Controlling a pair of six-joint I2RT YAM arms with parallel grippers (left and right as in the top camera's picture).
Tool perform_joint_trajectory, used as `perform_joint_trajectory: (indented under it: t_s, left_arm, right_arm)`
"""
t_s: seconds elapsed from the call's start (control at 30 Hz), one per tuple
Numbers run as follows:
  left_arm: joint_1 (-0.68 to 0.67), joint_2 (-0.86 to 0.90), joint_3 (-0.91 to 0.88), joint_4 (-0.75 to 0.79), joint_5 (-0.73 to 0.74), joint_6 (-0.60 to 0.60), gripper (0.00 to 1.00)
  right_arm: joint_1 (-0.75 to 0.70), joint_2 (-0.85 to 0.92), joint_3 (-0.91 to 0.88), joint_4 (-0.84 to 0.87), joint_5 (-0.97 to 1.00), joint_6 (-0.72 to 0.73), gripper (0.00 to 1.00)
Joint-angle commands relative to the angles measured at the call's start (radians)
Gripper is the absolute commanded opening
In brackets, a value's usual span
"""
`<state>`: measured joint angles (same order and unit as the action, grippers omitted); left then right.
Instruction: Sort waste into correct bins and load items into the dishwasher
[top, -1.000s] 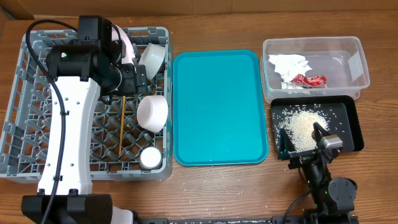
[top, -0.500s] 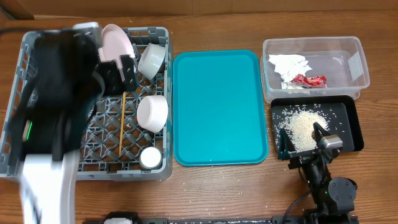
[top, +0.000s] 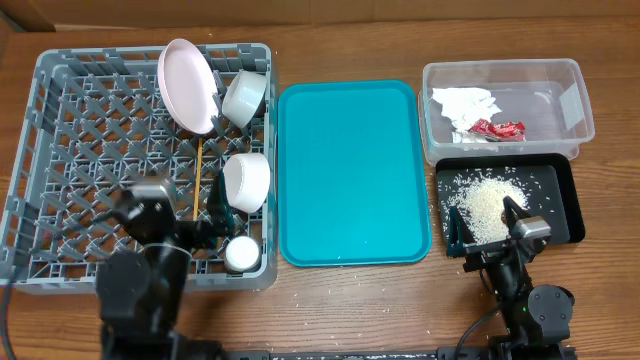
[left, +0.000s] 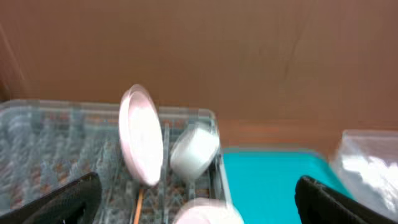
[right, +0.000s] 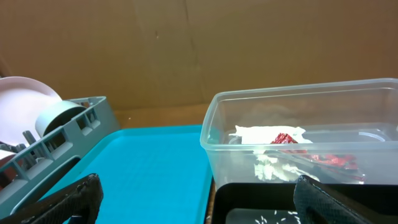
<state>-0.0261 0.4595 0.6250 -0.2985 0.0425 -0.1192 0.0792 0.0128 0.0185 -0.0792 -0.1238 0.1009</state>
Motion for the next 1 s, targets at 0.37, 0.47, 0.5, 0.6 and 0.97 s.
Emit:
perform_joint_trajectory:
  t_s: [0.37, 0.47, 0.5, 0.6, 0.97]
  left_arm:
    - [0.002, -0.431, -0.527, 0.304, 0.009, 0.147, 1.00]
    - [0.003, -0.456, -0.554, 0.304, 0.010, 0.181, 1.00]
    - [0.003, -0.457, -0.562, 0.305, 0.010, 0.194, 1.00]
    - [0.004, -0.457, -0.581, 0.304, 0.010, 0.211, 1.00]
    - [0.005, -0.457, -0.620, 0.221, -0.001, 0.204, 1.00]
  right_arm:
    - [-0.003, -0.010, -0.011, 0.007, 0.002, 0.003, 1.00]
    - [-0.003, -0.010, -0.011, 0.007, 0.002, 0.003, 1.00]
    - [-0.003, -0.010, -0.011, 0.007, 0.002, 0.003, 1.00]
    - [-0.003, -0.010, -0.011, 0.007, 0.002, 0.003, 1.00]
    - [-0.003, -0.010, -0.011, 0.007, 0.002, 0.003, 1.00]
